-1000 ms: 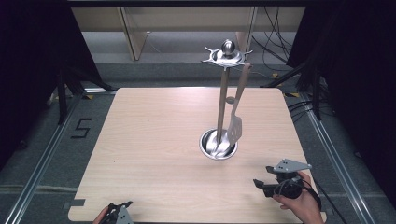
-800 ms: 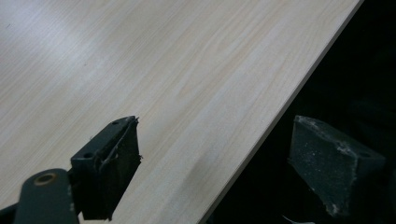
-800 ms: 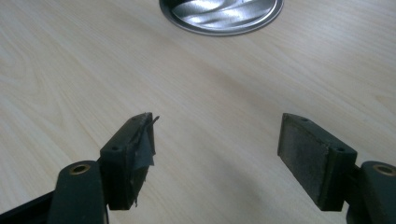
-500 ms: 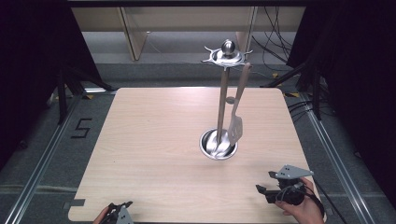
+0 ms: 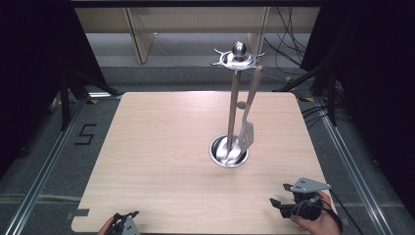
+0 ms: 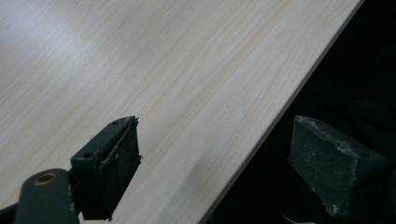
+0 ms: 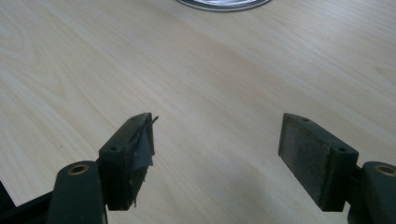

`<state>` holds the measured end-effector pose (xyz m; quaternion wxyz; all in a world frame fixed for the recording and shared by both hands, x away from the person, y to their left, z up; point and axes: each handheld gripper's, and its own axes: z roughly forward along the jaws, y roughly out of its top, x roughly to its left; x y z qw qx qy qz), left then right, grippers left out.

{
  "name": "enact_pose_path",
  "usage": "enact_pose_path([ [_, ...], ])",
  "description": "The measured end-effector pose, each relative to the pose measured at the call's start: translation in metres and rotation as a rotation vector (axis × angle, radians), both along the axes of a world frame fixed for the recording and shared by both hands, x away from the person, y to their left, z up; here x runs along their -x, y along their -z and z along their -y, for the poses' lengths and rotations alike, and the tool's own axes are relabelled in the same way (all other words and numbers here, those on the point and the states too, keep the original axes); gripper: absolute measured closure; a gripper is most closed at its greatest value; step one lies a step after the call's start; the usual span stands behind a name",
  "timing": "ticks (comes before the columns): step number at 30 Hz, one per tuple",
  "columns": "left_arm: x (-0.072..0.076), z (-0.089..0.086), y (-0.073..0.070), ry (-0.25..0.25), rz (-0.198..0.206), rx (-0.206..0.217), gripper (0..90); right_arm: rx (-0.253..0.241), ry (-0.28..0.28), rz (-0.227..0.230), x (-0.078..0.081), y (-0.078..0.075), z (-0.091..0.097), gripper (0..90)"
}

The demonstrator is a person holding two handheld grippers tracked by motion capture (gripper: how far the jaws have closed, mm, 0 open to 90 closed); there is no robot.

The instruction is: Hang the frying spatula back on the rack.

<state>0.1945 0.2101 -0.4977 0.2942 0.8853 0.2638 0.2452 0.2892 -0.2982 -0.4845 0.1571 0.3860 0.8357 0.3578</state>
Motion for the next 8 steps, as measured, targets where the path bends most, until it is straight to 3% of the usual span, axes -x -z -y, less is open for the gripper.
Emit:
enact_pose_path([
  [8,-0.0008,0.0001,0.0004,0.010,-0.002,0.000,15.5,0.000,-0.004,0.000,0.0010,0.0007,0.0022,27.6],
])
